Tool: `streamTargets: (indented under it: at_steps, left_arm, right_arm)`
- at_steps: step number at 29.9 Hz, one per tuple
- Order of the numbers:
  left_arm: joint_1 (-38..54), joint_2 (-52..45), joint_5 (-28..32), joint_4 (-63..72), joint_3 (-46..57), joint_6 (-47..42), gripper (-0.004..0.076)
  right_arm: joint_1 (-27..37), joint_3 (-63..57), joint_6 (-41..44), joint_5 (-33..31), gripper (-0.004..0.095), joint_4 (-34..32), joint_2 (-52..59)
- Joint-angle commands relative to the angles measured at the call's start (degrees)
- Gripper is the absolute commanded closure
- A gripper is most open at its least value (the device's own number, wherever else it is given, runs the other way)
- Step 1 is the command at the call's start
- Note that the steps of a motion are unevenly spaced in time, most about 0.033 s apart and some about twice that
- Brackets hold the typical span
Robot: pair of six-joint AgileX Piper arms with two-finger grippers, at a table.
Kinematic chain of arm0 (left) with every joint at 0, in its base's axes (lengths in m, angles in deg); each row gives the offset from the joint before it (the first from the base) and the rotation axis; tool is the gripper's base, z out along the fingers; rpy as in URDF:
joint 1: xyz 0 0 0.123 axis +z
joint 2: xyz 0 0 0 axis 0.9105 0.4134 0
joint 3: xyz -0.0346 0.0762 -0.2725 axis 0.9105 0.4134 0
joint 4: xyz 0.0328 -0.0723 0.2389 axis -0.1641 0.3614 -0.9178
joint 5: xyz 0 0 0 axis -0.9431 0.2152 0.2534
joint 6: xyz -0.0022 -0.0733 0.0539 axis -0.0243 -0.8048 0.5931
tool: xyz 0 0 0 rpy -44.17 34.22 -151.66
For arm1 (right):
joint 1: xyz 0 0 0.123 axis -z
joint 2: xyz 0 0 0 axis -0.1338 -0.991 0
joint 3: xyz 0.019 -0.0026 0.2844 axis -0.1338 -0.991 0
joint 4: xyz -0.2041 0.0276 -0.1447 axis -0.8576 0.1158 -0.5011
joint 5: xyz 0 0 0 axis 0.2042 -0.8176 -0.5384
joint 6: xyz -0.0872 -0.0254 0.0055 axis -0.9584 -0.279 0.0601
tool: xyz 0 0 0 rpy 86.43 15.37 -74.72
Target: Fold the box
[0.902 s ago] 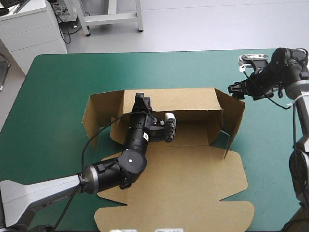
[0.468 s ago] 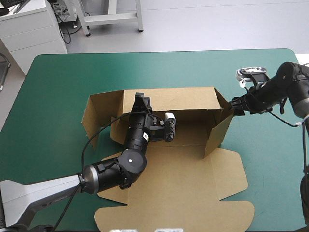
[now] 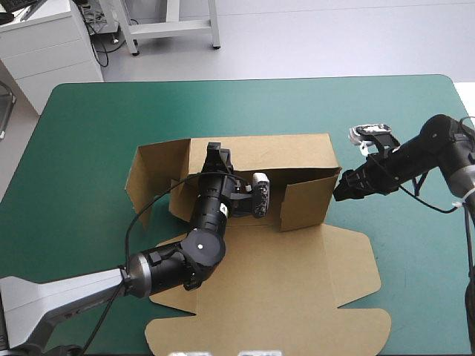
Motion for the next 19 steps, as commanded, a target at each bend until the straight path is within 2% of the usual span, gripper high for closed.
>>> streamTargets:
  at_steps: [1,6,13,16,19]
  left_arm:
    - [-0.2,-2.2,-2.8,-2.9,-1.9,-0.4,0.0756]
    - [-0.2,-2.2,-2.8,-2.8,-1.9,-0.4,0.0756]
    - [-0.2,-2.2,-2.8,-2.8,-1.9,-0.4,0.0756]
    - [-0.2,-2.2,-2.8,-2.8,-1.9,-0.4,0.0756]
    - [-0.2,-2.2,-2.8,-2.8,-1.9,-0.4,0.0756]
  right_arm:
    - [0.5,-1.2,-5.1,-0.2,0.0239,7.0,3.5]
    - [0.5,-3.8,-11.8,1.5,0.0239,13.5,4.5]
    - [0.1,-7.6,-14.9,8.6,0.0242,16.0,5.3]
    - [-2.1,-11.2,-16.1,15.0,0.0242,16.1,7.7]
    - [-6.1,-16.3,-16.2,25.3,0.0242,16.1,11.6]
